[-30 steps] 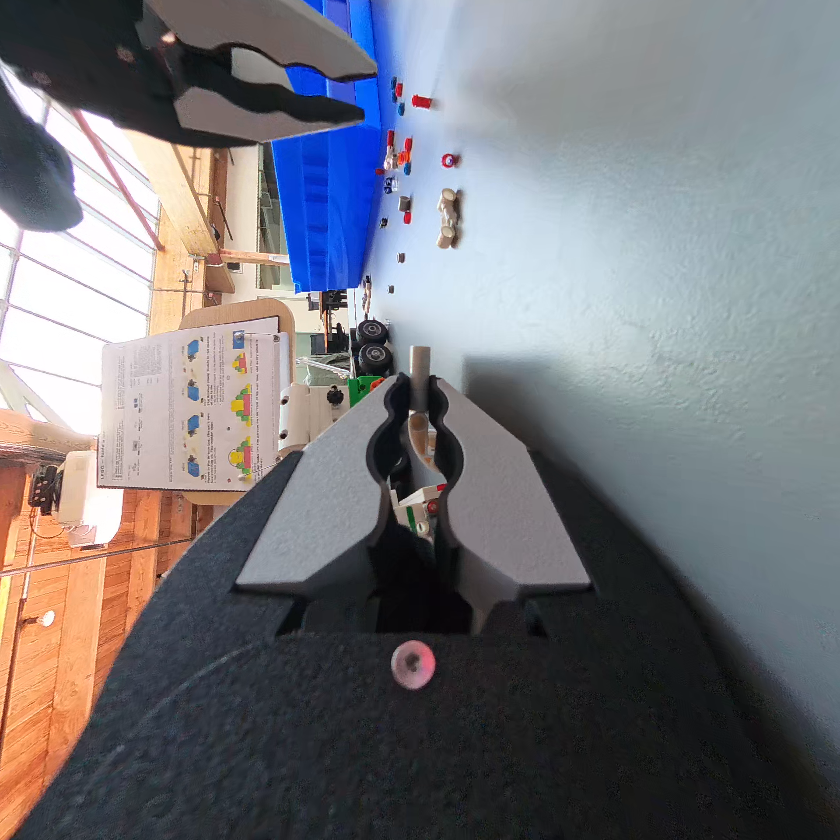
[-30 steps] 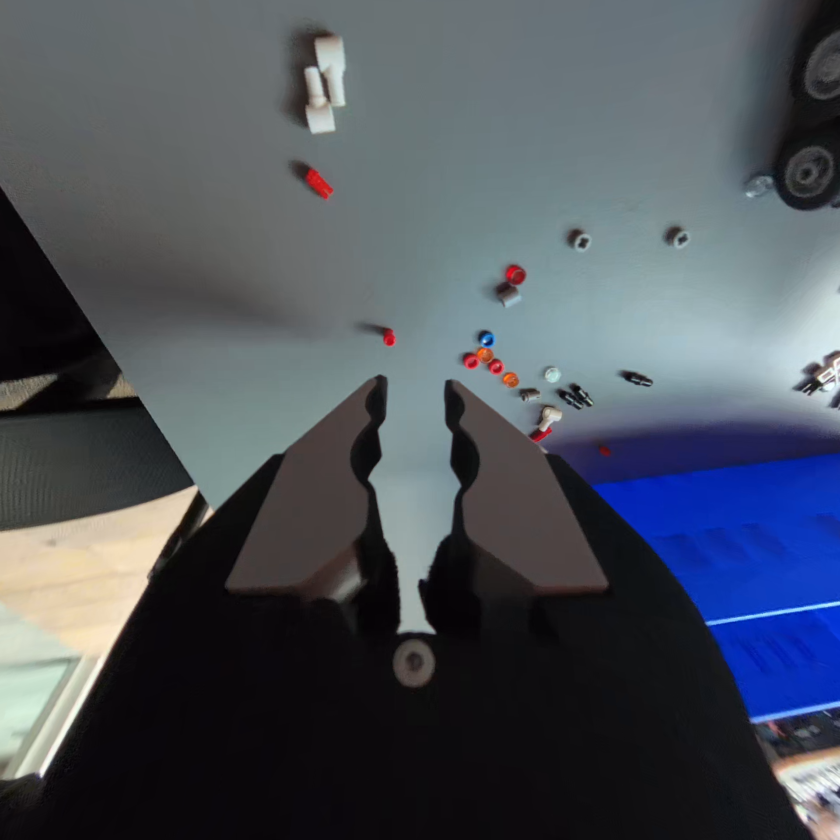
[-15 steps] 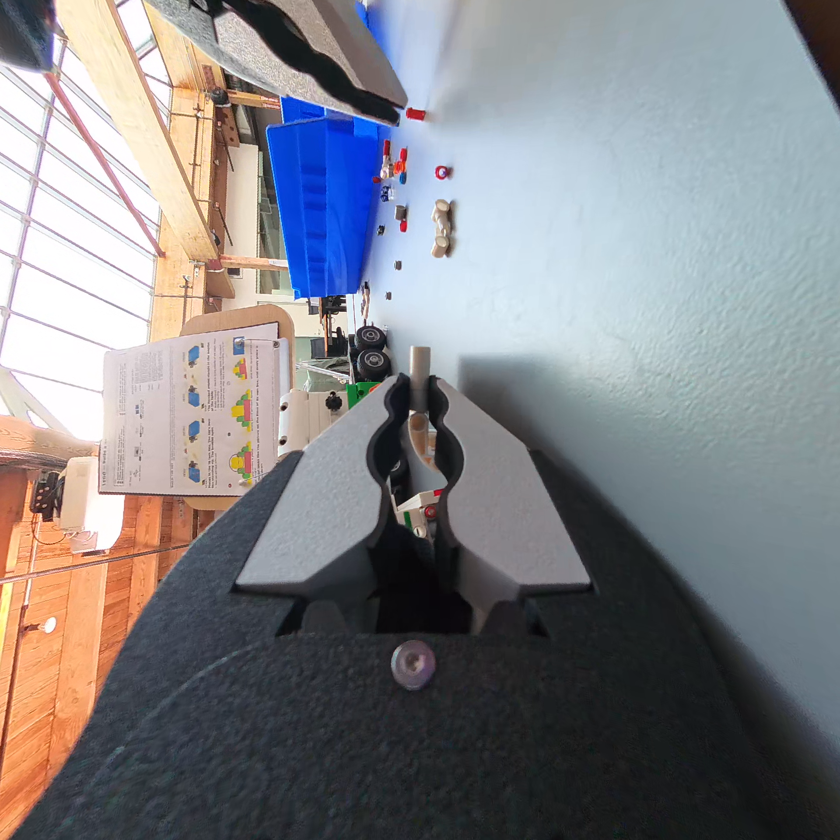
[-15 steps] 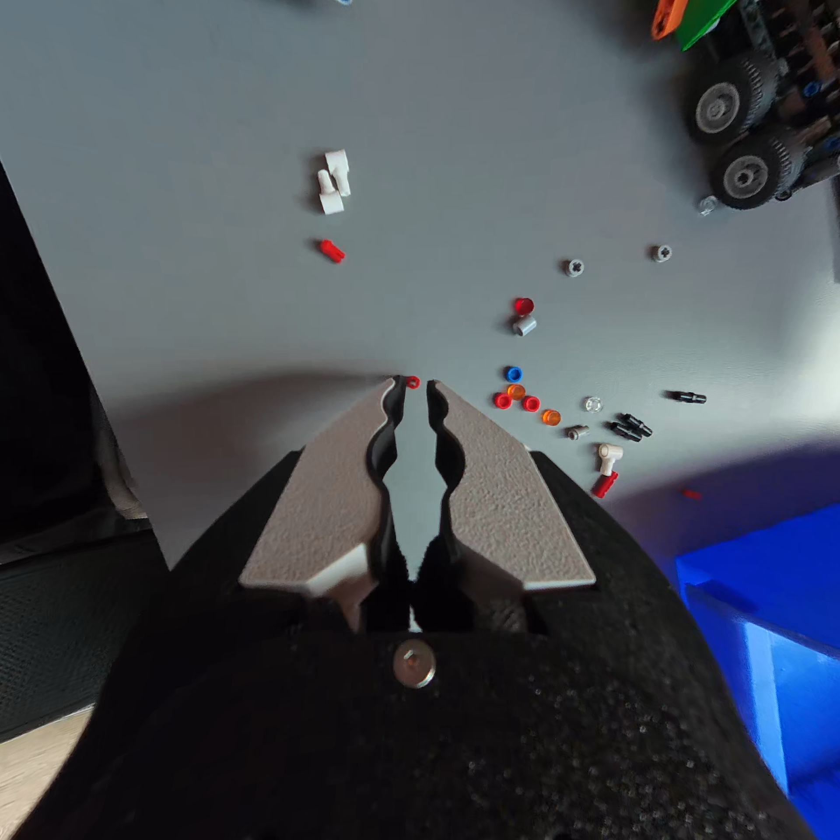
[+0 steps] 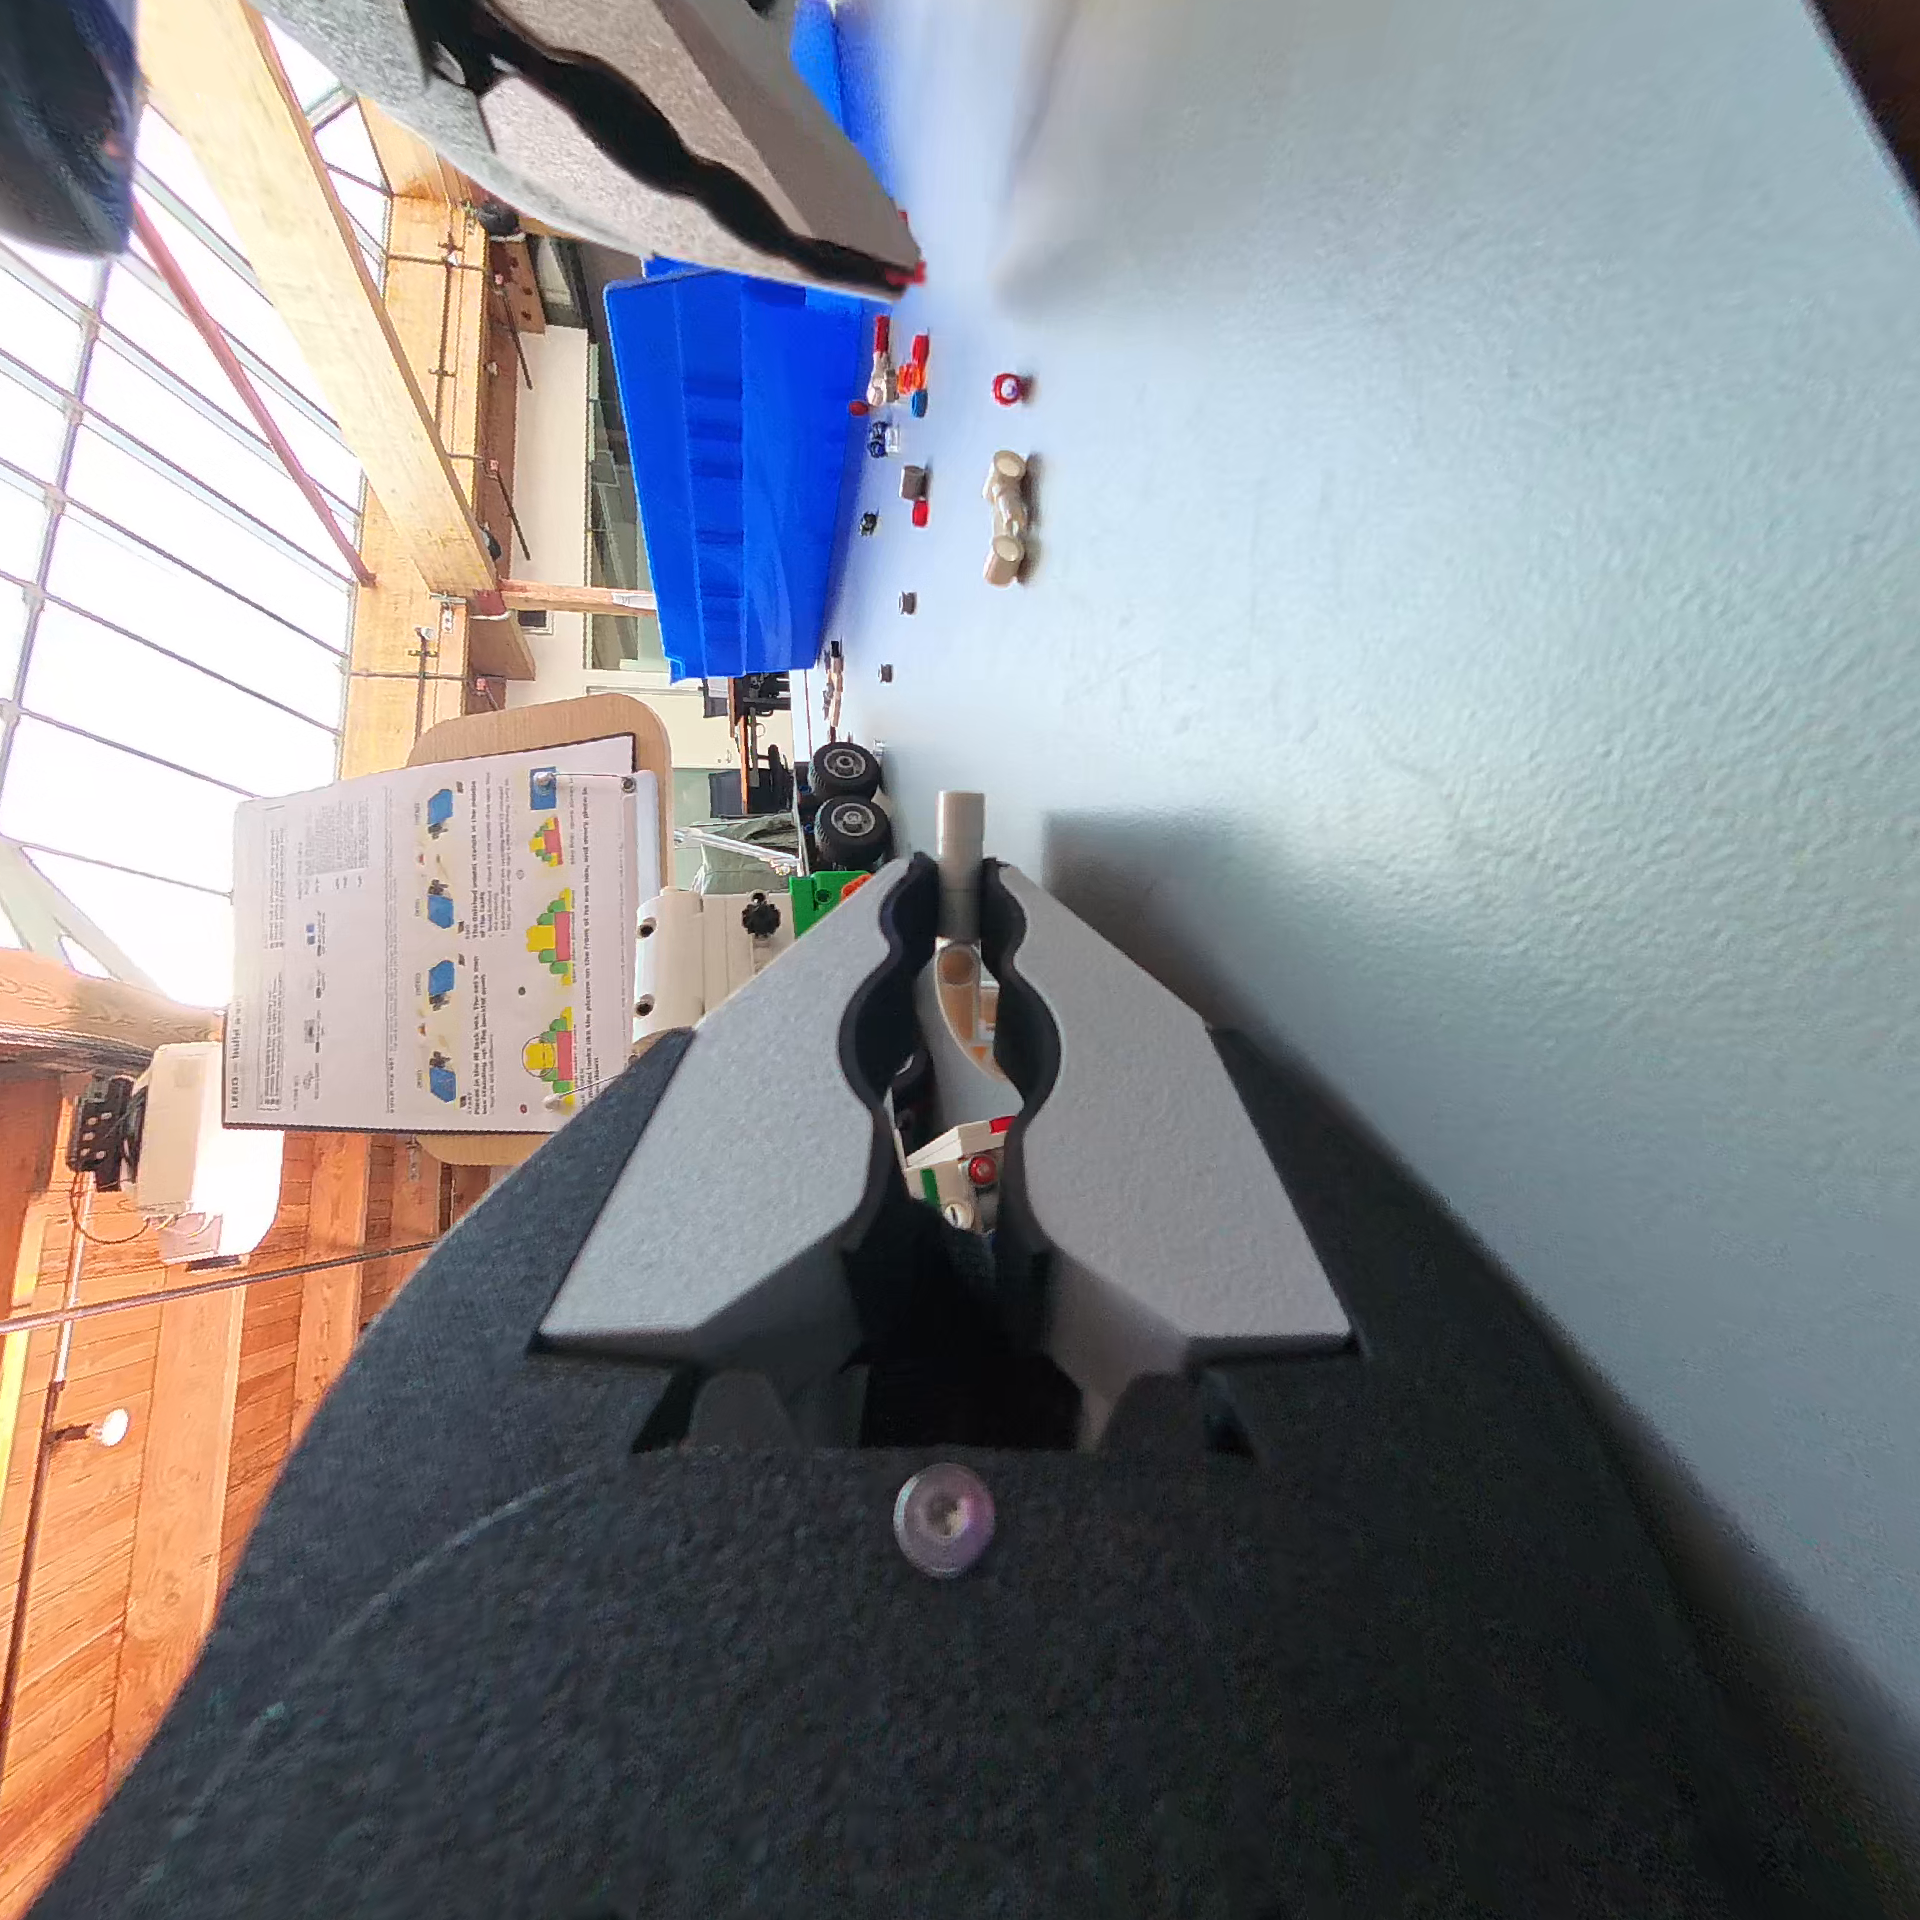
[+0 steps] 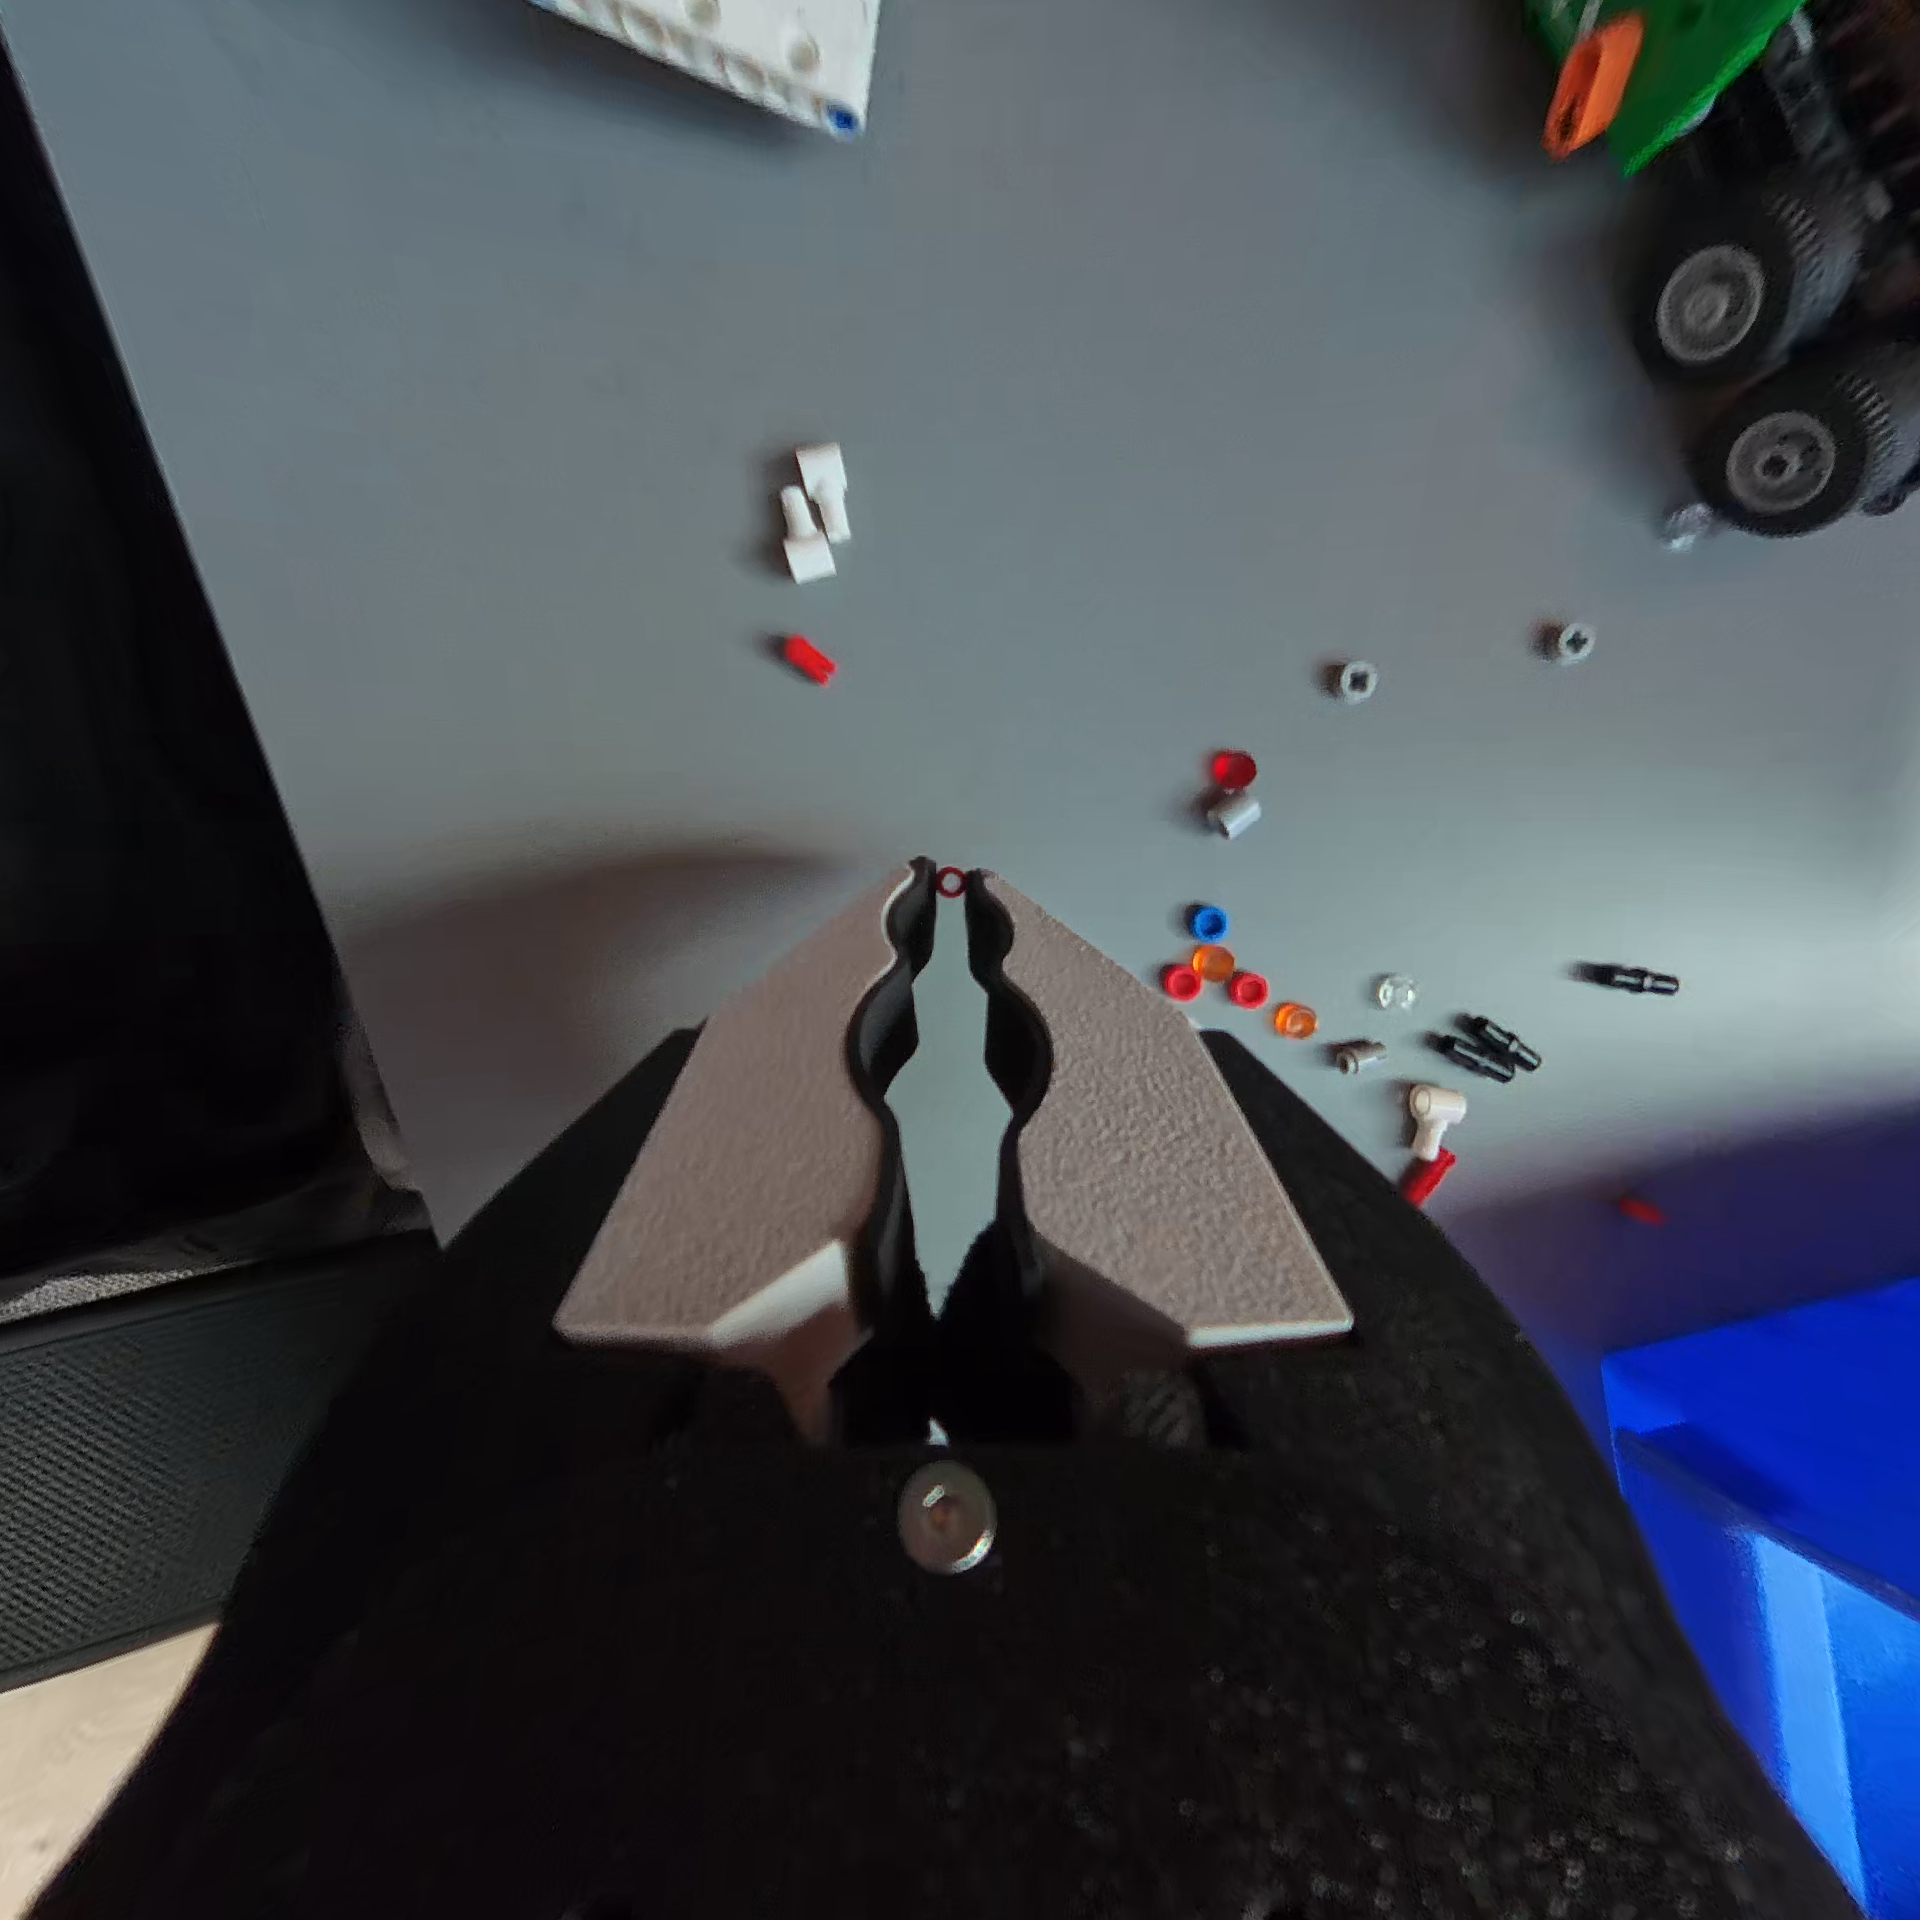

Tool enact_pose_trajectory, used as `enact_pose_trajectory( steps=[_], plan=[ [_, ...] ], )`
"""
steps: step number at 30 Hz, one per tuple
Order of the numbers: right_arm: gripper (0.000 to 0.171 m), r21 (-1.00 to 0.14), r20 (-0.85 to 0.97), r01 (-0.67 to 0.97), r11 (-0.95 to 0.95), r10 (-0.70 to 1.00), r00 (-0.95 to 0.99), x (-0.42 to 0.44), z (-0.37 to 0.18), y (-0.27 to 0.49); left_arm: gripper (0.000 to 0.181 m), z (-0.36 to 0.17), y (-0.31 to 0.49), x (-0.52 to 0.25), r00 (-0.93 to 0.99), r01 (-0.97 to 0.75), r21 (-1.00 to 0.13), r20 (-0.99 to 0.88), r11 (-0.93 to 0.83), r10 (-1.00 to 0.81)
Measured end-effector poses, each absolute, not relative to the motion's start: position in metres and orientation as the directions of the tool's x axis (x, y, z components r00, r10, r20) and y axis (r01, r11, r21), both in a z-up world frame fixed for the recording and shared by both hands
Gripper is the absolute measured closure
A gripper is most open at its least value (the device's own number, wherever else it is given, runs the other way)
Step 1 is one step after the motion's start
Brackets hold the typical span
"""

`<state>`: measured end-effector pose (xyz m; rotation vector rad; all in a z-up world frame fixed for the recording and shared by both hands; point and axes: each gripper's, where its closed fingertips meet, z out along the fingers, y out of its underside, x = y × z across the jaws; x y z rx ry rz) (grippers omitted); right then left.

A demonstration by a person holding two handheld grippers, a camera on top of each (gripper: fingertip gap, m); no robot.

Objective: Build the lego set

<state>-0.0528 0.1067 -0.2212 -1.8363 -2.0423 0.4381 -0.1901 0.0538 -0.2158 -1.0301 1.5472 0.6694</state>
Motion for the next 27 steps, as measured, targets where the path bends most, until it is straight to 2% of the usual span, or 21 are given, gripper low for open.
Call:
enact_pose_trajectory(
  steps=[6,9,13,27],
  plan=[
    [0.167,-0.694,-0.113,0.719,0.019,0.984,-0.135,-0.126,-0.170,0.053,0.176,-0.210,0.051,-0.186,-0.002,-0.868,-0.113,-0.973,0.483,-0.230],
    [0.167,-0.697,-0.084,0.714,0.067,0.981,-0.173,-0.159,-0.173,0.034,0.176,-0.211,0.050,-0.185,-0.005,-0.864,-0.109,-0.974,0.492,-0.226],
    [0.168,-0.632,0.022,0.752,0.187,0.974,-0.224,-0.181,-0.190,0.028,0.176,-0.213,0.050,-0.185,-0.009,-0.865,-0.109,-0.973,0.490,-0.231],
    [0.168,-0.565,-0.044,0.809,0.163,0.973,-0.227,-0.181,-0.207,0.035,0.176,-0.212,0.051,-0.186,-0.041,-0.871,-0.060,-0.980,0.488,-0.193]
  ],
)
